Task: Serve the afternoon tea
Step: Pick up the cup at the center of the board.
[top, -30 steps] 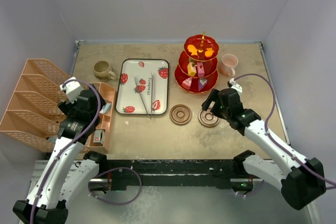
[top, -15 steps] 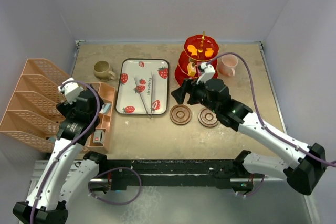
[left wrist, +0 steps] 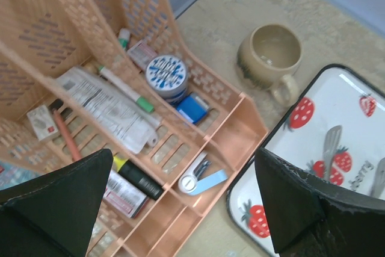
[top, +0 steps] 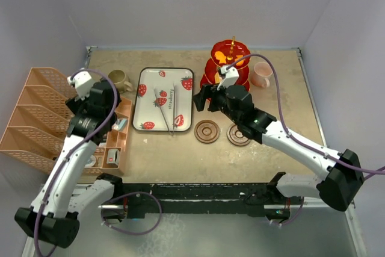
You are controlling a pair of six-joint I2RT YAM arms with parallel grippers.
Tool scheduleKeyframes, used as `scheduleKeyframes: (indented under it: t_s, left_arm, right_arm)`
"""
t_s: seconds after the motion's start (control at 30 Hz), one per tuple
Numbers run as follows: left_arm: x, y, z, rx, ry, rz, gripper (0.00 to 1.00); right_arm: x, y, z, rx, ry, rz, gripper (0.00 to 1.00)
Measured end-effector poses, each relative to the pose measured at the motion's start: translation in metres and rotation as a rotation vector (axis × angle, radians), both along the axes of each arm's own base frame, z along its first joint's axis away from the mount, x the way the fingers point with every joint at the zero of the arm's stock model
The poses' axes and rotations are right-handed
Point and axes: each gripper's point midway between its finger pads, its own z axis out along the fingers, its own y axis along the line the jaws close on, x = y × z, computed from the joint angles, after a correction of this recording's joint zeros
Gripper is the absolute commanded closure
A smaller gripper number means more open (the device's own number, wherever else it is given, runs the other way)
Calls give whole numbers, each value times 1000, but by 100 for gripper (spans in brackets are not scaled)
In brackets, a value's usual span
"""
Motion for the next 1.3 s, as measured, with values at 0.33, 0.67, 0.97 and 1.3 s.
scheduleKeyframes:
  t_s: [0.33, 0.67, 0.97, 1.3]
  left_arm:
    - [70, -20, 49, -2, -25, -17, 1]
    - [119, -1, 55, -25, 23, 0, 1]
    - [131, 37, 47, -19, 98, 41, 3]
    - [181, 51, -4, -69, 232, 8, 14]
  right_arm:
    - [2, -6, 21, 19, -77, -18, 13]
    - [1, -12, 23, -23, -107, -11, 11]
    - [-4, -10, 29, -20, -123, 24, 11]
    - [-18, -16, 17, -25, -105, 50, 10]
